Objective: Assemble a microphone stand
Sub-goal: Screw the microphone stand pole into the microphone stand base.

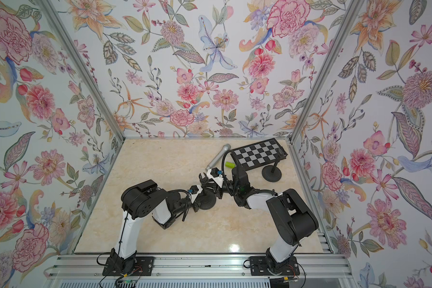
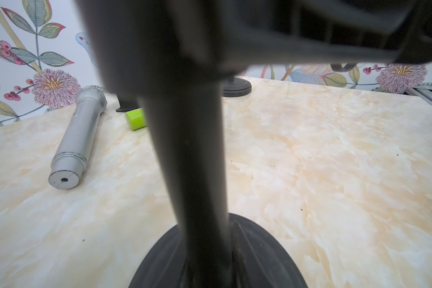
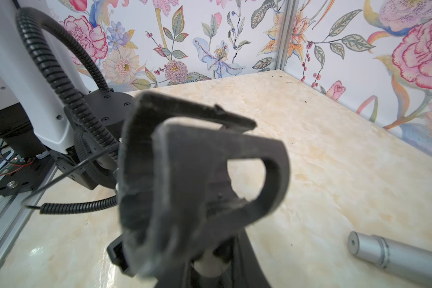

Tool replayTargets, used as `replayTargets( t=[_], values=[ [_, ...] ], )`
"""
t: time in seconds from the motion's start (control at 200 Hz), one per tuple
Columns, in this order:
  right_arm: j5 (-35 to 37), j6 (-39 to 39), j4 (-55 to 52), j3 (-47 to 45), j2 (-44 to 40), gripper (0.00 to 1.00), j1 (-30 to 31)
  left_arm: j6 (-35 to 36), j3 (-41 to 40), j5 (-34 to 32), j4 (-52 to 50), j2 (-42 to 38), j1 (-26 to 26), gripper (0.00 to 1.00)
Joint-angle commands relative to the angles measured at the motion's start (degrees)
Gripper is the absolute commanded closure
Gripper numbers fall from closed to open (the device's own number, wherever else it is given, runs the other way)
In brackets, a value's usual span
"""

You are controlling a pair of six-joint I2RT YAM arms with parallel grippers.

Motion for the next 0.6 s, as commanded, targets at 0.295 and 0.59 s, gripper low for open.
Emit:
replayTargets(
  t=[0.295, 0.59],
  values=[
    [82.6, 19.0, 17.7, -8.5, 7.1, 1.00, 29.3, -0.8, -1.2, -6.7, 13.6, 3.8, 0.7, 0.65],
    [31.3, 11.6, 28.0, -15.2, -2.2, 0.61, 11.4, 1.0, -1.9, -4.2, 13.6, 3.4, 0.6, 0.68]
  ],
)
